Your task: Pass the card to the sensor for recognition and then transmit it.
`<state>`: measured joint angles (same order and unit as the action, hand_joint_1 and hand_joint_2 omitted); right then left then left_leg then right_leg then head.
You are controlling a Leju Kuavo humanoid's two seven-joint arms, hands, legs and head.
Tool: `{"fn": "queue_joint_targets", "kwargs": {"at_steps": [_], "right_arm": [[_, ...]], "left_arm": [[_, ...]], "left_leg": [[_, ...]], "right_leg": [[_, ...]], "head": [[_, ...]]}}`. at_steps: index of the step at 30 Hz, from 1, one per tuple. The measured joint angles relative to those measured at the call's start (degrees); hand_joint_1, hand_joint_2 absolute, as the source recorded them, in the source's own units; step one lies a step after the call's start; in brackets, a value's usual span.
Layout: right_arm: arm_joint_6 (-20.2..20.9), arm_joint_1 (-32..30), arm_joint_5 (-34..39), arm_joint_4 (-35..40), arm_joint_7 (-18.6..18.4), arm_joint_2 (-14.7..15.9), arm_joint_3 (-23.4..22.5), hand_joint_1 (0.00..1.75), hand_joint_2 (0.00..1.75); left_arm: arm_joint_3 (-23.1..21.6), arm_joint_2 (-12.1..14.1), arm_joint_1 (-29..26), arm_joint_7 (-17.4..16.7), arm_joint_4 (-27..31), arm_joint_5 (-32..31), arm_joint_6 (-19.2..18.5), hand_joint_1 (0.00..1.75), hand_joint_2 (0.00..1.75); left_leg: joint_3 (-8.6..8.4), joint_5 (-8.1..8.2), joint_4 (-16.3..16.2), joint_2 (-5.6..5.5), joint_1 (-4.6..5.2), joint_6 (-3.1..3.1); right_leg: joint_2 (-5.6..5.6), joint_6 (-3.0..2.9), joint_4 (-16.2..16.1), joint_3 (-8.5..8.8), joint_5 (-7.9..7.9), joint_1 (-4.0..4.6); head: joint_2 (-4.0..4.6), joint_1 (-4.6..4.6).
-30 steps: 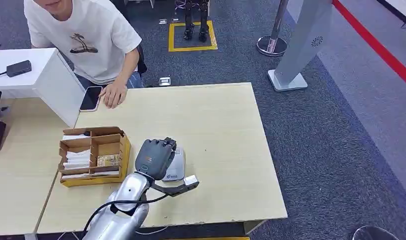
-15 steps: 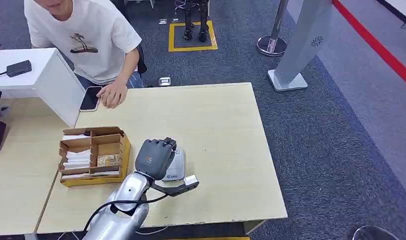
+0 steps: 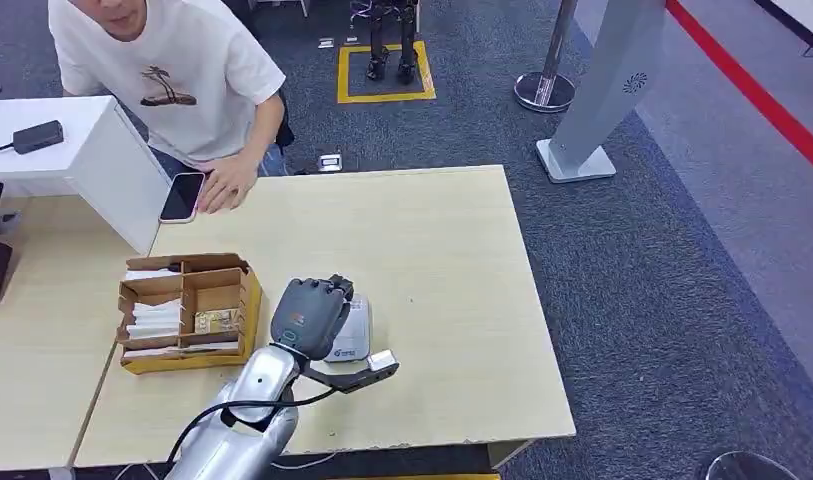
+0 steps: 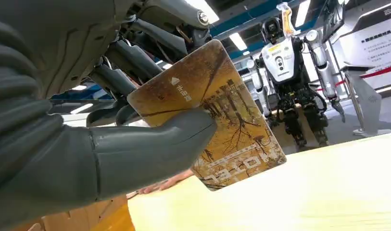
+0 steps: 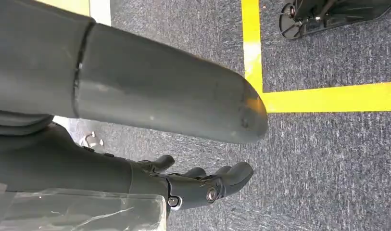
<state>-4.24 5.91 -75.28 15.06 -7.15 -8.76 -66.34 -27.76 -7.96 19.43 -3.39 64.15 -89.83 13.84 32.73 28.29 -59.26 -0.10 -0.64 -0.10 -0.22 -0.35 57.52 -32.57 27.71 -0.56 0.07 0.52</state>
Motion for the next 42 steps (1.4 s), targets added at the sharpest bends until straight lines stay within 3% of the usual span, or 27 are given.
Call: {"fn": "queue_joint_targets", "kwargs": {"at_steps": [15,16,18,22,28,42], "right_arm": [[0.0,0.0,0.04,0.0,0.02,0.0,0.0,0.0,0.0],[0.0,0.0,0.15,0.0,0.24,0.0,0.0,0.0,0.0],[0.07,0.09,0.15,0.0,0.78,0.0,0.0,0.0,0.0],[0.15,0.07,0.09,0.0,1.07,0.0,0.0,0.0,0.0],[0.24,0.04,0.04,0.0,1.2,0.02,0.0,0.0,0.0],[0.72,0.03,-0.04,0.0,1.22,0.04,0.0,0.0,0.0]], "left_arm": [[-0.15,0.0,0.05,-0.15,-0.13,0.0,-0.88,1.75,1.75],[-0.97,0.04,0.42,-1.56,-0.79,0.0,-2.26,1.75,1.75],[-6.31,0.07,0.76,-7.09,-6.13,-0.02,-0.71,1.75,1.75],[-12.65,-0.65,0.76,-9.2,-13.03,-0.02,4.12,1.75,1.75],[-15.85,-1.27,2.99,-9.2,-19.59,-0.02,5.51,1.75,1.75],[-16.28,-1.49,3.58,-9.11,-20.96,-0.02,4.9,1.75,1.75]], "left_leg": [[0.0,0.0,0.0,0.0,0.0,0.0],[-0.01,0.0,0.0,-0.01,0.01,0.0],[-0.01,0.0,0.0,-0.01,0.02,0.0],[0.02,0.01,0.0,-0.01,0.02,0.0],[-0.04,0.0,0.01,-0.01,0.0,0.01],[-0.12,0.0,0.01,-0.01,-0.01,0.01]], "right_leg": [[0.0,0.0,0.0,0.0,0.0,0.0],[0.01,0.0,0.0,0.0,0.0,-0.01],[0.01,0.0,0.0,0.02,0.0,-0.02],[0.01,0.0,0.0,0.0,0.01,-0.02],[0.02,0.0,0.0,0.05,0.0,-0.02],[0.01,0.0,0.0,0.14,-0.01,-0.01]], "head": [[0.0,0.0],[0.0,0.0],[0.0,0.0],[0.0,0.0],[0.0,0.0],[0.0,0.0]]}}
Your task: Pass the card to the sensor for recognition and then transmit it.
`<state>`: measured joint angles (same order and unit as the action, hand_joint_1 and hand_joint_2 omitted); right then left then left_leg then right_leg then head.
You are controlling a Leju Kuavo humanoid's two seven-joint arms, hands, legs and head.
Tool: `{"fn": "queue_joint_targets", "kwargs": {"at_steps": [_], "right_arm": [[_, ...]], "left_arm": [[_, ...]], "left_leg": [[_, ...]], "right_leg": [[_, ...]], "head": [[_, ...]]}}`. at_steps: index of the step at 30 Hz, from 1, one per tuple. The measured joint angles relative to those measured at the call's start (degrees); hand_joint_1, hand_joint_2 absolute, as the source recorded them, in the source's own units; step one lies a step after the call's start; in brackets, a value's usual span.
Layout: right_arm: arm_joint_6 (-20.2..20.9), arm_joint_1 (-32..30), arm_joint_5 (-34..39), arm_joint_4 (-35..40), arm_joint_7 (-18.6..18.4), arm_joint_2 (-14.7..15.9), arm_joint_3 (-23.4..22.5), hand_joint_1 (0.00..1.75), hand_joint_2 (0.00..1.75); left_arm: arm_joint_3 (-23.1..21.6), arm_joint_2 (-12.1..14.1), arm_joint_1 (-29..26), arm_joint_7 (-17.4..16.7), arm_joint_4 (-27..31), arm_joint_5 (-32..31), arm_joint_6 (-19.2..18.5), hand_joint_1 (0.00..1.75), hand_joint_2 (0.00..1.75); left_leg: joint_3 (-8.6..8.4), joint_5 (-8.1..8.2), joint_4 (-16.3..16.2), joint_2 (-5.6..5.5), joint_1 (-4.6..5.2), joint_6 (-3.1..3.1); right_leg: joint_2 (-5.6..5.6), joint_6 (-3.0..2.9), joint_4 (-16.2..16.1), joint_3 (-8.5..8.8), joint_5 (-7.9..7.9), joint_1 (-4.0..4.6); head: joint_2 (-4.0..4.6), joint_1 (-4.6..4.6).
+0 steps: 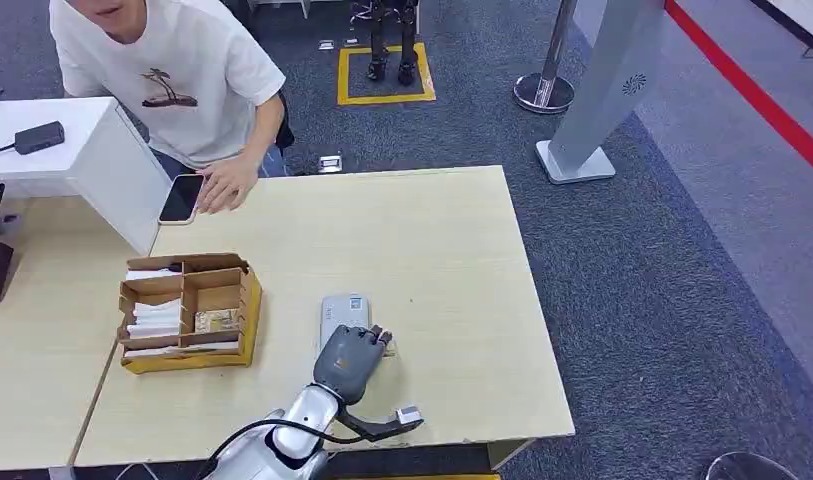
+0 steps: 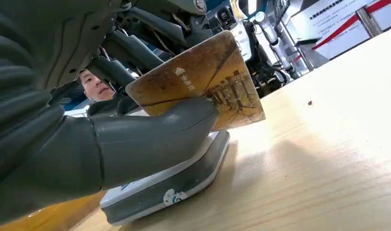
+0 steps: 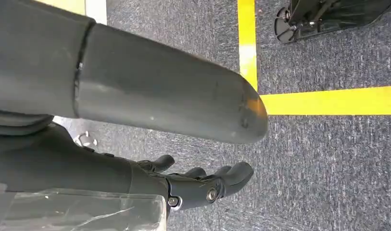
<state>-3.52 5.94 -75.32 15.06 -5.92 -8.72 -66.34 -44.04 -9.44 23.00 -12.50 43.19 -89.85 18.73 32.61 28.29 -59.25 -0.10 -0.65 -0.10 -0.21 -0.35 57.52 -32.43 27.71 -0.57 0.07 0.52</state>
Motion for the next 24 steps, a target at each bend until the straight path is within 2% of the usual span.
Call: {"fn": "queue_joint_targets", "kwargs": {"at_steps": [24], "right_arm": [[-0.02,0.0,0.0,0.0,-0.02,0.02,0.0,0.0,0.0]], "left_arm": [[-0.07,0.0,0.05,0.0,0.0,0.0,-0.04,1.75,1.75]], "left_leg": [[-0.01,0.0,0.0,0.0,0.0,0.0]], "right_leg": [[0.0,0.0,0.0,0.01,0.0,0.0]], "head": [[0.0,0.0]]}}
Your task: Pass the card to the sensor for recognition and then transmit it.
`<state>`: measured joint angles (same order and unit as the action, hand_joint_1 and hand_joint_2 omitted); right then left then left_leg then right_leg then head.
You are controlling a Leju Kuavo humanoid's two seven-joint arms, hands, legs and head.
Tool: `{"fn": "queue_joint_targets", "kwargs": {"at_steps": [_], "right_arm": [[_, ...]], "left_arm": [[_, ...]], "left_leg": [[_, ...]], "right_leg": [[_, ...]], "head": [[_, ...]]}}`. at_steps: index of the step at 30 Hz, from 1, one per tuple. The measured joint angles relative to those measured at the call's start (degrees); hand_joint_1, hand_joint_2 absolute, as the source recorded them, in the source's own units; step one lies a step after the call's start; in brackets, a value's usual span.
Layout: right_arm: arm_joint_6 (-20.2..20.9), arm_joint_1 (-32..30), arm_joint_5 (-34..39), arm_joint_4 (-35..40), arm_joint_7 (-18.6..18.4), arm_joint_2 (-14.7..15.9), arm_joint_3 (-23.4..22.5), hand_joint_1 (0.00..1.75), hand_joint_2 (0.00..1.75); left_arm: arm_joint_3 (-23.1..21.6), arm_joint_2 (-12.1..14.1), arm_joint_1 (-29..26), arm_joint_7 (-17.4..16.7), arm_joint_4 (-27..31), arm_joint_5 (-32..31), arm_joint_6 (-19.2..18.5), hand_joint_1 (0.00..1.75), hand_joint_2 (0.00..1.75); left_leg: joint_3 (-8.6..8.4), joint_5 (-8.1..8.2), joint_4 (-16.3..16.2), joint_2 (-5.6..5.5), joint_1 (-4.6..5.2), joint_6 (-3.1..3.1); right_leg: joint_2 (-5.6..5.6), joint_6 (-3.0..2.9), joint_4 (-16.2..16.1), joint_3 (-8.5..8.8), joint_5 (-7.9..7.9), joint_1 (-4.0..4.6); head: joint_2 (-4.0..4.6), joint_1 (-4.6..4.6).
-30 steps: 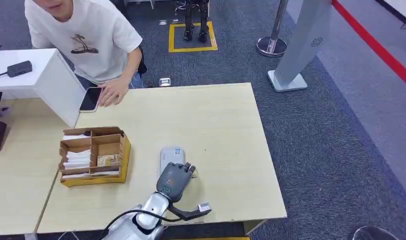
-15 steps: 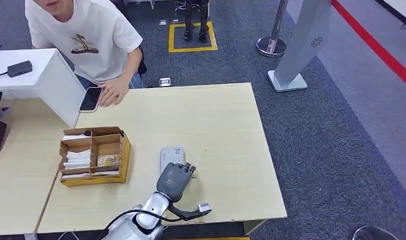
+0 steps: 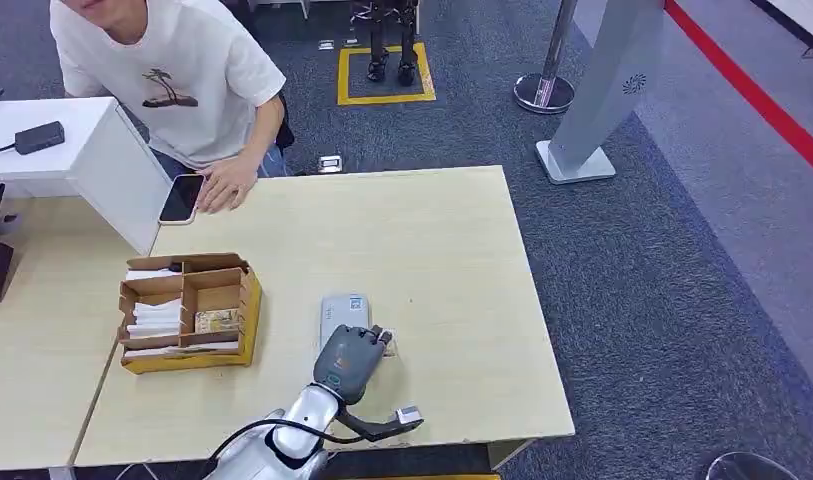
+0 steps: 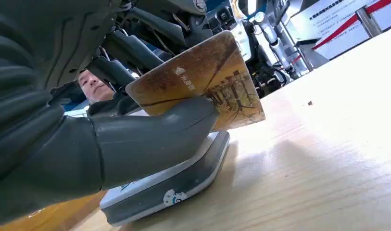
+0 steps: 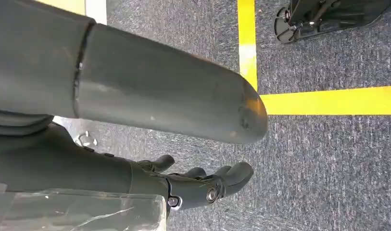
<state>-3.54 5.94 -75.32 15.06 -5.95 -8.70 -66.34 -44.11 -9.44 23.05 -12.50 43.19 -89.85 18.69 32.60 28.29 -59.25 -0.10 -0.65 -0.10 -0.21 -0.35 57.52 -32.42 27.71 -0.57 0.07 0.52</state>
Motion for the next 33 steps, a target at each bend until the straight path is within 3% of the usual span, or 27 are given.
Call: {"fn": "queue_joint_targets", "kwargs": {"at_steps": [10,11,13,15,18,25,33], "right_arm": [[0.02,0.0,0.08,0.0,-0.02,0.0,0.0,0.0,0.0],[0.13,0.0,0.39,0.0,-0.26,0.0,0.0,0.0,0.0],[0.13,-0.13,0.46,0.0,-0.63,-0.02,-0.04,0.0,0.0],[0.07,-0.43,0.46,0.0,-0.72,-0.02,-0.09,0.0,0.0],[0.07,-0.6,0.46,0.0,-0.74,-0.02,-0.09,0.0,0.0],[0.07,-0.41,0.46,0.0,-0.74,-0.09,-0.09,0.0,0.0],[0.02,-0.36,0.46,0.0,-0.74,-0.09,-0.11,0.0,0.0]], "left_arm": [[-0.02,0.07,0.06,-0.92,0.0,0.0,0.45,1.75,1.75],[0.0,1.26,0.04,-4.62,0.9,0.02,1.06,1.75,1.75],[0.95,4.75,-0.58,-10.07,8.85,0.02,-3.5,1.75,1.75],[2.82,7.81,-0.63,-10.12,13.82,0.02,-6.49,1.75,1.75],[3.83,10.67,-1.34,-10.56,18.74,0.0,-7.06,1.75,1.75],[4.0,12.87,-2.16,-10.51,23.5,0.0,-7.15,1.75,1.75],[4.0,13.25,-2.46,-12.92,23.71,0.0,-5.94,1.75,1.75]], "left_leg": [[0.02,0.0,0.0,0.0,0.0,0.0],[0.0,-0.01,0.01,0.01,-0.02,-0.01],[-0.03,-0.03,0.02,0.13,-0.07,-0.04],[-0.07,-0.03,0.03,0.11,-0.07,-0.04],[0.05,-0.14,0.03,-0.22,-0.1,-0.12],[0.1,-0.11,0.03,-0.22,-0.01,-0.1],[0.09,-0.11,0.02,-0.21,0.0,-0.1]], "right_leg": [[0.01,0.0,0.01,0.03,0.0,0.0],[-0.02,0.0,0.02,0.03,0.0,0.01],[-0.15,-0.03,0.02,0.02,-0.02,0.03],[-0.11,-0.03,0.02,0.02,-0.01,0.02],[0.18,-0.03,0.06,0.0,0.01,0.05],[0.17,-0.02,0.03,-0.01,0.01,0.02],[0.16,-0.01,0.02,-0.01,0.01,0.01]], "head": [[0.0,0.0],[0.0,-0.04],[0.0,-0.02],[0.0,0.0],[0.0,0.07],[0.0,0.07],[0.0,0.09]]}}
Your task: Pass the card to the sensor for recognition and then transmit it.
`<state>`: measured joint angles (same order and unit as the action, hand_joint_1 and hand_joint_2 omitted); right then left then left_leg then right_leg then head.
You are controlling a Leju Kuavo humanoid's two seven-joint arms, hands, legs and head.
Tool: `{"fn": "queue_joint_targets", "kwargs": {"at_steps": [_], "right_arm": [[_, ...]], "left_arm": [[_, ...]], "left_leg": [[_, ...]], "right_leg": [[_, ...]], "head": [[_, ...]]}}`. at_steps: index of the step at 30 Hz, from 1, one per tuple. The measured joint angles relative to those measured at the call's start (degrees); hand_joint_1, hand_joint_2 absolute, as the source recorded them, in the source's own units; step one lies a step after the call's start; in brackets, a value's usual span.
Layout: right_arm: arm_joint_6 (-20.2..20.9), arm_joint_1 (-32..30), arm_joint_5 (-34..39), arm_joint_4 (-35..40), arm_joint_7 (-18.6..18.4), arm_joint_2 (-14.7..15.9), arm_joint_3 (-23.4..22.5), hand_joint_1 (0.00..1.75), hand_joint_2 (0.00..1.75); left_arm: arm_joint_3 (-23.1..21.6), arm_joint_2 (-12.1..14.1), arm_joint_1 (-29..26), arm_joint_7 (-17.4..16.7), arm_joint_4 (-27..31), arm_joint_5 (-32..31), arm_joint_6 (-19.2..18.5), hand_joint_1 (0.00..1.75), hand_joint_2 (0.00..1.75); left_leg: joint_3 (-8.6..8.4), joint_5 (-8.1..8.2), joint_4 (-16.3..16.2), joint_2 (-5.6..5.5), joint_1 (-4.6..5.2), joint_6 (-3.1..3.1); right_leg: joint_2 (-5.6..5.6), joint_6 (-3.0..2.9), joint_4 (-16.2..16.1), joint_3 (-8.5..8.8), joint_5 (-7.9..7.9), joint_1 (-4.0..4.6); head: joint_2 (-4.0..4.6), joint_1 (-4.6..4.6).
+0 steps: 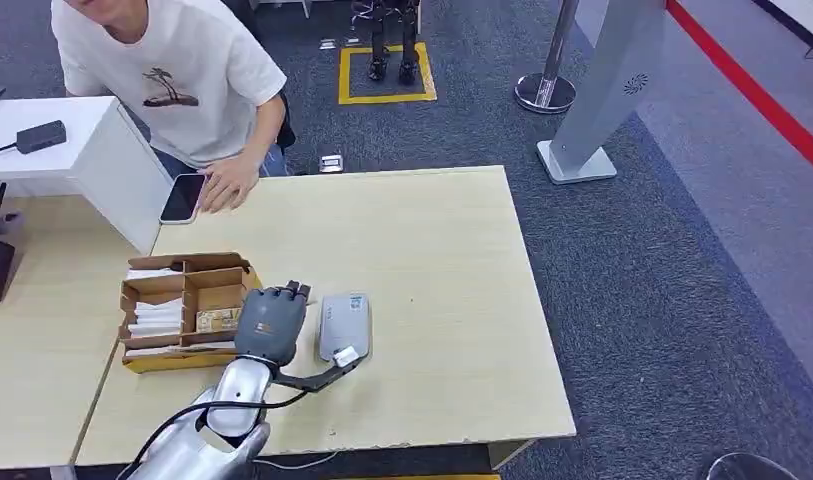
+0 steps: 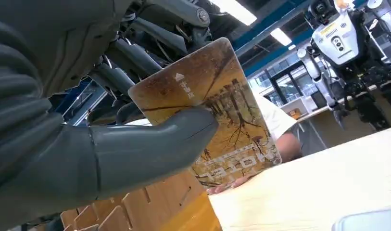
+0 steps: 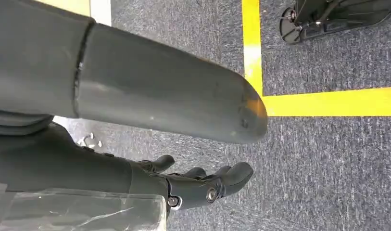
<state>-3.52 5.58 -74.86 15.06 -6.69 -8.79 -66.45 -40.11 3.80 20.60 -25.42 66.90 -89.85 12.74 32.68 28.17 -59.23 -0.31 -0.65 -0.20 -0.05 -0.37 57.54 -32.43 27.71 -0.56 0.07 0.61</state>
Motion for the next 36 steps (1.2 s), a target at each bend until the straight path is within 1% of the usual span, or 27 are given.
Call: {"fn": "queue_joint_targets", "kwargs": {"at_steps": [9,12,14,15,16,18,19,20,22,24,26,31,36], "right_arm": [[0.0,0.0,0.0,0.0,-0.04,-0.02,-0.02,0.0,0.0],[0.0,0.0,-0.07,0.0,-0.07,-0.02,-0.02,0.0,0.0],[0.0,-0.01,-0.07,0.0,-0.22,-0.04,-0.02,0.0,0.0],[0.0,-0.02,-0.07,0.0,-0.44,-0.04,-0.02,0.0,0.0],[-0.06,-0.04,-0.02,0.0,-0.48,-0.04,-0.04,0.0,0.0],[-0.15,-0.05,0.02,0.0,-0.63,-0.07,-0.18,0.0,0.0],[-0.17,-0.04,0.02,0.0,-0.63,-0.07,-0.26,0.0,0.0],[-0.2,-0.04,0.02,0.0,-0.63,-0.07,-0.35,0.0,0.0],[-0.2,-0.05,0.02,0.0,-0.63,-0.07,-0.5,0.0,0.0],[-0.24,-0.06,0.02,0.0,-0.63,-0.07,-0.59,0.0,0.0],[-0.26,-0.01,0.02,0.0,-0.63,-0.07,-0.63,0.0,0.0],[-0.26,-0.01,0.02,0.0,-0.63,-0.07,-0.83,0.0,0.0],[-0.26,0.0,0.02,0.0,-0.63,-0.07,-0.9,0.0,0.0]], "left_arm": [[0.0,0.13,-0.84,0.26,0.72,0.0,0.11,1.75,1.75],[0.15,0.09,-1.11,1.16,0.98,0.0,0.89,1.75,1.75],[1.21,-0.2,-1.85,2.3,1.93,0.0,1.79,1.75,1.75],[2.48,-0.53,-2.56,3.86,2.82,0.04,2.21,1.75,1.75],[4.72,-1.44,-3.54,7.08,4.21,0.97,2.49,1.75,1.75],[10.74,-4.27,-5.95,15.01,7.39,3.74,2.64,1.75,1.75],[14.46,-6.24,-7.14,18.74,9.19,4.13,2.4,1.75,1.75],[17.69,-7.44,-7.85,20.76,10.68,4.15,2.19,1.75,1.75],[21.56,-9.4,-8.72,21.84,12.55,4.28,1.88,1.75,1.75],[24.82,-10.75,-9.56,22.47,13.84,4.09,1.84,1.75,1.75],[26.76,-11.87,-10.17,22.89,14.6,3.71,1.88,1.75,1.75],[29.05,-13.46,-10.98,23.39,15.67,3.5,1.9,1.75,1.75],[29.77,-13.97,-11.38,23.39,16.15,3.45,1.9,1.75,1.75]], "left_leg": [[0.0,0.0,0.0,0.01,-0.02,0.0],[0.0,0.0,0.0,0.01,-0.01,0.0],[0.01,0.0,0.0,0.02,-0.01,0.0],[0.0,0.0,0.0,0.03,-0.01,0.0],[0.0,0.0,0.0,0.03,0.0,0.0],[0.02,0.0,0.0,0.03,0.01,0.0],[0.04,0.01,0.0,0.05,0.0,0.01],[0.04,0.03,0.0,0.07,0.01,0.04],[0.02,0.05,0.0,0.08,0.01,0.07],[0.01,0.05,0.0,0.08,0.0,0.07],[0.02,0.04,0.0,0.04,-0.02,0.07],[0.02,0.04,0.0,0.06,-0.03,0.06],[0.04,0.04,0.0,0.05,-0.01,0.06]], "right_leg": [[-0.01,0.0,0.0,-0.02,0.0,0.01],[-0.01,0.0,0.0,-0.01,0.0,0.01],[-0.02,0.0,0.0,-0.02,0.0,0.01],[-0.03,0.0,0.0,-0.02,0.0,0.01],[-0.03,0.0,0.0,-0.02,0.0,0.0],[-0.03,0.0,0.0,-0.03,0.0,0.0],[-0.05,0.0,0.0,-0.05,0.0,0.0],[-0.06,0.0,-0.01,-0.05,0.0,0.0],[-0.07,0.0,-0.01,-0.05,0.0,-0.01],[-0.05,0.0,-0.01,-0.06,0.0,-0.01],[0.0,0.0,-0.01,-0.05,0.0,0.0],[-0.02,-0.01,0.0,-0.05,0.0,0.01],[-0.02,0.0,0.0,-0.06,0.01,0.01]], "head": [[0.0,0.0],[0.0,0.0],[0.0,-0.02],[0.0,0.0],[0.0,0.0],[0.0,-0.02],[0.0,-0.02],[0.0,-0.02],[0.0,0.0],[0.0,0.02],[0.0,0.0],[0.0,-0.02],[0.0,-0.02]]}}
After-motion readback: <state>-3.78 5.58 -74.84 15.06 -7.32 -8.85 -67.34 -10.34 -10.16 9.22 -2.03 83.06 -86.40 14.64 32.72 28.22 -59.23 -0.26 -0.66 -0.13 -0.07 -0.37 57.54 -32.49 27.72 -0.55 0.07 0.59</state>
